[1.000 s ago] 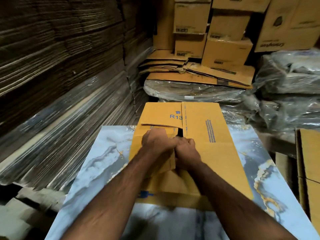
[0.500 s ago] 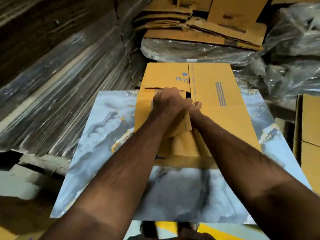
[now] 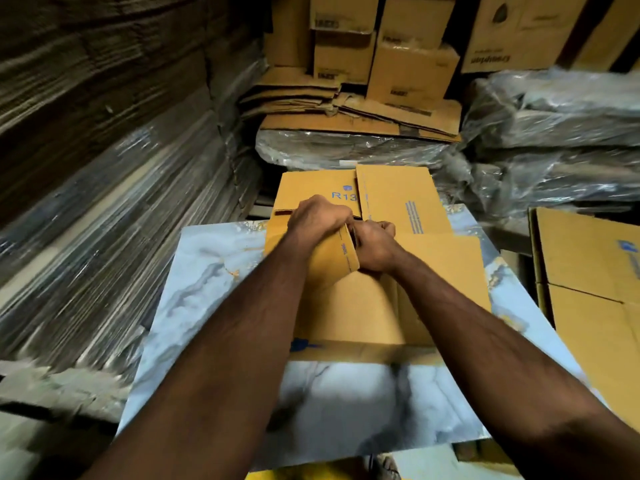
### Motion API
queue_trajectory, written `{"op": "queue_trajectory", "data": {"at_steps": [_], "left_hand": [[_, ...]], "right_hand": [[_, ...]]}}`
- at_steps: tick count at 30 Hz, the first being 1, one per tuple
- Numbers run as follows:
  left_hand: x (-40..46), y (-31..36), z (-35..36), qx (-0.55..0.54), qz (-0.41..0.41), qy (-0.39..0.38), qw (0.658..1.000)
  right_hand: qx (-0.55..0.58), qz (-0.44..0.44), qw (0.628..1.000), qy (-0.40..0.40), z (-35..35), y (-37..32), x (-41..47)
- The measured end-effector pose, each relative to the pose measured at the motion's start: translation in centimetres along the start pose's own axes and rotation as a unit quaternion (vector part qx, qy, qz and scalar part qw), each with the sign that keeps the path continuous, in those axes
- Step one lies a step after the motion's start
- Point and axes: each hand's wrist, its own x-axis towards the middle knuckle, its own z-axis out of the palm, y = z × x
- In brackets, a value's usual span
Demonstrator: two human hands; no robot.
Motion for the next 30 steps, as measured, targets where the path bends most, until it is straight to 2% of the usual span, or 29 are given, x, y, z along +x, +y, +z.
{"op": "queue_trajectory", "data": {"at_steps": [6,8,10,11,14,18,21,22,24,26,27,28,30], "left_hand": [[0.2,-0.7,0.7,0.043,0.051,-0.018,0.998],[0.1,-1.9,0.8,0.079,0.104,-0.093,0.987],[-0.8,-3.4,0.8,0.142,0.158,-0.181,0.96],[-1.6,-4.1,1.1,0.17,0.182,-0.193,0.949],[-3.1,-6.2,2.3,0.165,0.274,-0.131,0.938],[-2.7,-8.1,1.8,0.059,0.352,-0.033,0.934],[-1.2,-8.5,0.2,-0.142,0.246,0.014,0.959],[-0.4,-8.6,-0.6,-0.148,0.227,0.01,0.962],[0.1,-9.2,-1.8,-0.098,0.246,-0.039,0.964],[-1.5,-9.1,-1.9,-0.088,0.286,-0.129,0.946],[-3.0,-8.9,-1.5,-0.062,0.316,-0.149,0.935],[-4.4,-8.7,-0.8,-0.005,0.344,-0.153,0.926],[-6.0,-8.9,1.1,0.083,0.371,-0.109,0.919]], "right_hand": [[-0.028,0.026,0.999,0.026,-0.1,-0.5,-0.3],[-0.056,0.025,0.998,0.013,-0.6,-0.3,-0.5],[-0.09,0.032,0.995,-0.004,-1.2,0.1,-0.3],[-0.1,0.033,0.994,-0.007,-1.4,0.1,-0.2],[-0.113,0.031,0.993,0.0,-1.6,-0.5,0.1],[-0.088,0.019,0.996,0.02,-2.1,-1.3,-0.5],[-0.074,-0.007,0.996,0.046,-2.4,-1.8,-2.0],[-0.069,-0.021,0.996,0.056,-2.2,-2.0,-3.1],[-0.068,-0.049,0.993,0.079,-1.6,-2.5,-5.0],[-0.075,-0.045,0.992,0.088,-1.4,-2.7,-5.7],[-0.08,-0.034,0.993,0.083,-1.6,-2.8,-5.8],[-0.078,-0.024,0.994,0.078,-2.0,-3.0,-5.7],[-0.058,-0.011,0.996,0.073,-2.3,-3.2,-5.7]]}}
